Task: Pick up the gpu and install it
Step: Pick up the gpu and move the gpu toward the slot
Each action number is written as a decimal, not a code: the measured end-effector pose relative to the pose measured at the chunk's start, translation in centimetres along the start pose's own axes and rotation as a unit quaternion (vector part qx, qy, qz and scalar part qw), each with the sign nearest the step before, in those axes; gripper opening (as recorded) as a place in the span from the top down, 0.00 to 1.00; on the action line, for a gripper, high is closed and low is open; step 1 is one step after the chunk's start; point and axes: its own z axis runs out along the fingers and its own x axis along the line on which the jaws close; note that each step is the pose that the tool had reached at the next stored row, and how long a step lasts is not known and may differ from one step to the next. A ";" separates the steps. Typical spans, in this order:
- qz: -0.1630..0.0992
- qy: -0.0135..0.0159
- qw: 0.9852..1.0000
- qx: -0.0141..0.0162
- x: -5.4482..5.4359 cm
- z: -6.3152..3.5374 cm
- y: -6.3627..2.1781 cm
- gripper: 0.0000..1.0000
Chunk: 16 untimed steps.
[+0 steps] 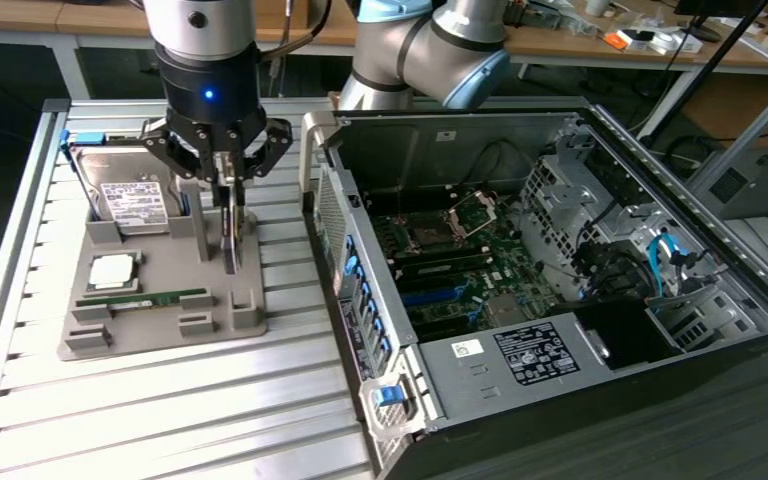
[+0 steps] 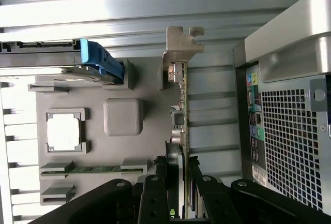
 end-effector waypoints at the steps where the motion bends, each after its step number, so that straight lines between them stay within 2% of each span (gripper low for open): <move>1: 0.000 0.000 1.000 0.000 0.0 -0.04 0.00 0.73; 16: 0.000 0.000 1.000 0.000 0.0 -0.48 0.01 0.73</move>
